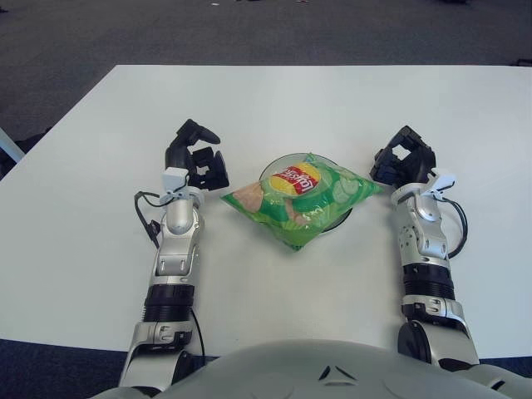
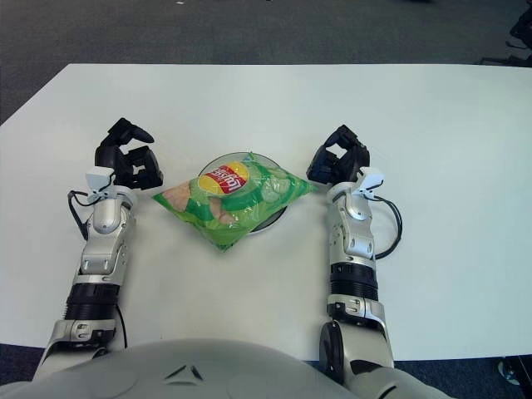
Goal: Put the snack into the plate.
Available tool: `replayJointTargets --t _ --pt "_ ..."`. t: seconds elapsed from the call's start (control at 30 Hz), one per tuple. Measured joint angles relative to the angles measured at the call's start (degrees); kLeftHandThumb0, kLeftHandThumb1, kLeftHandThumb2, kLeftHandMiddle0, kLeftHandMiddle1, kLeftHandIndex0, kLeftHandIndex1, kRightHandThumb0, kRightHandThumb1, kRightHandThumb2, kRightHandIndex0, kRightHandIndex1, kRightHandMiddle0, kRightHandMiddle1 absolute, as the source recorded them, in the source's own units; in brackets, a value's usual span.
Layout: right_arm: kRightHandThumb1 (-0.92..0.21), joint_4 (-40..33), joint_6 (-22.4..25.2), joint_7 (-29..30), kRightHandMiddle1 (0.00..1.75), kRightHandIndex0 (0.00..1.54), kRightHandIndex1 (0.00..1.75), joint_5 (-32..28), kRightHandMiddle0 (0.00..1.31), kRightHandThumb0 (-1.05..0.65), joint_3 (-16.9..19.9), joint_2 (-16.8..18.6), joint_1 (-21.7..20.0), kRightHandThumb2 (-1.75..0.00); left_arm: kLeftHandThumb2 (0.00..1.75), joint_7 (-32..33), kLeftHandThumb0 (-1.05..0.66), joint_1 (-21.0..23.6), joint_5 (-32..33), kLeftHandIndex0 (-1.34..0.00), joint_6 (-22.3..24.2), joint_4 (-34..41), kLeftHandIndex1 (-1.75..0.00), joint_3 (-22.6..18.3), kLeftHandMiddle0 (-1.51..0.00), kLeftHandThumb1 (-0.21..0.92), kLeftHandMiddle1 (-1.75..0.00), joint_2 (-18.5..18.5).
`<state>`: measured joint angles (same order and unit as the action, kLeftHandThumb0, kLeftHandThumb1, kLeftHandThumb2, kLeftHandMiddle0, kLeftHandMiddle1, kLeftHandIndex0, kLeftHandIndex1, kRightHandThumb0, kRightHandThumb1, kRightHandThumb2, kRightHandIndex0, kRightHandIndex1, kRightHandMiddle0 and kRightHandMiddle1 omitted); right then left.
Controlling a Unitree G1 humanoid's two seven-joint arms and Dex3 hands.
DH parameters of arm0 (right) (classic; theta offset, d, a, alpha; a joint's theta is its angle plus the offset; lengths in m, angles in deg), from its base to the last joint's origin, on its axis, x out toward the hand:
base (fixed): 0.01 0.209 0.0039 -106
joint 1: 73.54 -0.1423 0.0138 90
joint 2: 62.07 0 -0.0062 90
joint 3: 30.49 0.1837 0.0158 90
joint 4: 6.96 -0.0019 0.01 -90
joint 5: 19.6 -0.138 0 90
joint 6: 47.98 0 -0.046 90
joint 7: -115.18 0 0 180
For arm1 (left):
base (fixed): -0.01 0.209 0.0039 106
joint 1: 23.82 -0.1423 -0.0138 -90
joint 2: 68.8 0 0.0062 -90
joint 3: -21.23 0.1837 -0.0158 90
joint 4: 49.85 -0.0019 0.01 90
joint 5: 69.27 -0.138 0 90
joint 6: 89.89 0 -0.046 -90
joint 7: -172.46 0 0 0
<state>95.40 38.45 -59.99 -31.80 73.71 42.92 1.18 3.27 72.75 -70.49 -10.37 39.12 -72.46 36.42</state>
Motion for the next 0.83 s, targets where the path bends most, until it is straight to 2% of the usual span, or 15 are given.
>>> replayJointTargets --t 0.7,0.83 --pt "-0.05 0.4 -1.9 2.2 1.75 1.39 1.75 0.4 0.84 -0.6 -0.3 0.1 -0.2 -1.64 1.39 -1.0 -0.5 -0.1 1.1 -0.66 0.0 0.2 -1.75 0.0 -1.37 0.26 -1.75 -0.1" --pt "-0.1 0.3 -1.9 2.5 1.75 1.39 1.75 0.6 0.8 -0.57 -0.5 0.1 -0.2 -1.59 1.38 -1.5 -0.5 -0.3 1.5 -0.65 0.3 0.5 -1.75 0.0 -1.37 0.27 -1.75 -0.2"
